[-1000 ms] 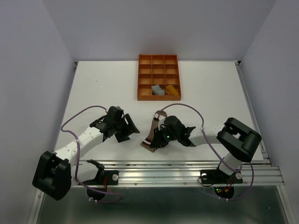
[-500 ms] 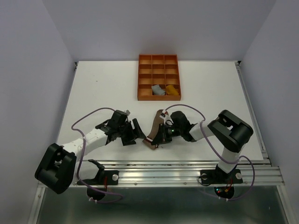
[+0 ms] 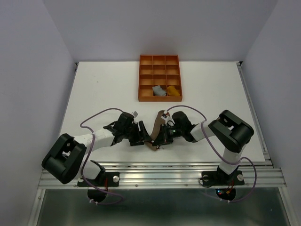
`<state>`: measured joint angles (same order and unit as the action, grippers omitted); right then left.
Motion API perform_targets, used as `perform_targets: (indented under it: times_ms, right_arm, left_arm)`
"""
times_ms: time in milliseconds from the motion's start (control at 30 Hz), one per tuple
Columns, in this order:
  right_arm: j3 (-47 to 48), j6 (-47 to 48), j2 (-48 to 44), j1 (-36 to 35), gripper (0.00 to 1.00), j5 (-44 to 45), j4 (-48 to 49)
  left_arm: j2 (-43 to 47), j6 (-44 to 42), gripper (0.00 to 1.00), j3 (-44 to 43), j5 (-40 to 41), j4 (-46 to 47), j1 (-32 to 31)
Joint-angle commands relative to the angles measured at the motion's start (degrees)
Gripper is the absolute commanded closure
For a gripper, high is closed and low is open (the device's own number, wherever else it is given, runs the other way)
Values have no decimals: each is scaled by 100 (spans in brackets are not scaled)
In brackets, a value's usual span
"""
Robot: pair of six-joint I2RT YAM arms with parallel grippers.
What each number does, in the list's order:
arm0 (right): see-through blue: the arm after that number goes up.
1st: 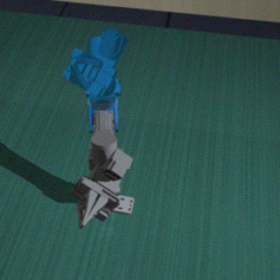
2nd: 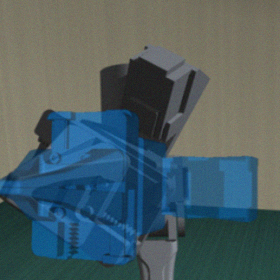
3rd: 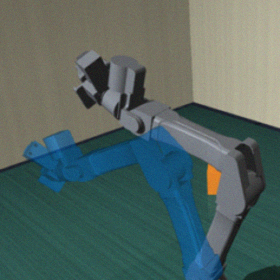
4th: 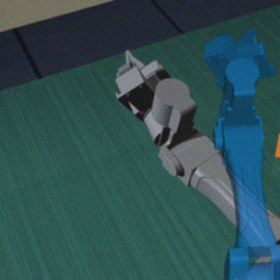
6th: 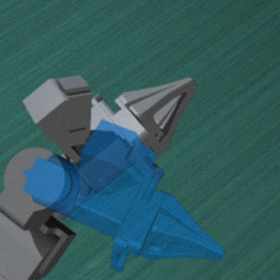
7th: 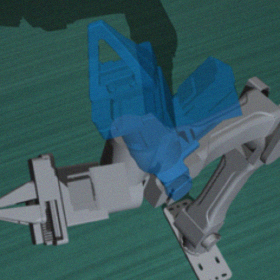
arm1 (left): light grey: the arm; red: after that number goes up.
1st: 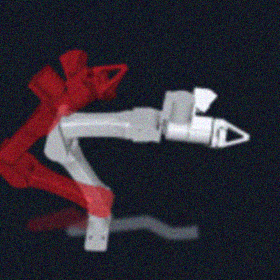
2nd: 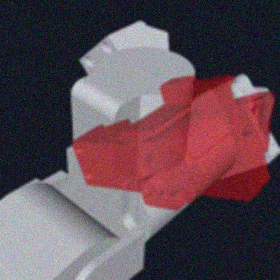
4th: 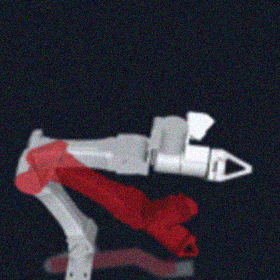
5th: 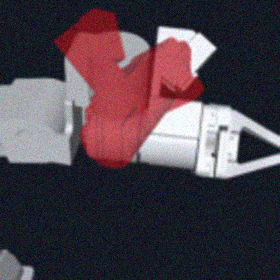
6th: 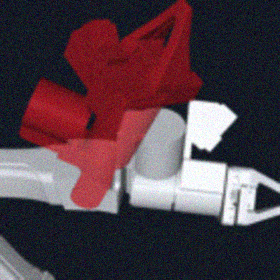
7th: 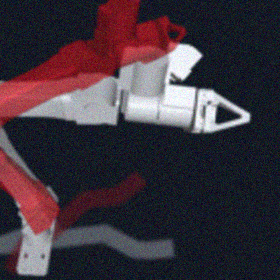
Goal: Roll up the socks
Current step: Roll the sock at the center of the board.
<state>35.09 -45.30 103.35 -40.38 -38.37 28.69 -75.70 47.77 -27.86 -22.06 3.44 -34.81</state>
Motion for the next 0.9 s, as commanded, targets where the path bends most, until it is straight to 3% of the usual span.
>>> perform_targets:
  times_ms: [0,67,200,267,333,400,467,500,600,867]
  right_arm:
    - [-46,320,326,74,99,638,-742]
    - [-3,355,335,74,99,629,-794]
    - [50,416,326,74,99,761,-891]
    - [94,478,344,74,99,691,-935]
    - [156,609,239,74,99,682,-1022]
    - [243,906,98,74,97,734,-1172]
    - [340,1162,-86,74,82,778,-1460]
    - [445,1494,-322,-4,67,804,-1549]
    - [700,2059,-840,-337,49,1120,-1963]
    - [710,2587,-1747,-725,36,2061,-2402]
  left_arm:
    - [-304,-84,33,26,150,226,-61]
    - [-410,-83,39,-27,106,297,-87]
    - [-507,-92,75,-27,1,367,-123]
    - [-489,-92,84,-18,-8,420,-132]
    - [-542,-84,99,-70,53,377,-149]
    - [-612,-66,100,-115,53,315,-167]
    - [-674,-66,100,-272,219,-53,-202]
    - [-683,-75,100,-343,429,-437,-228]
    - [-630,-83,100,-624,676,-1220,-228]
    - [-454,22,100,-941,677,-2216,-237]
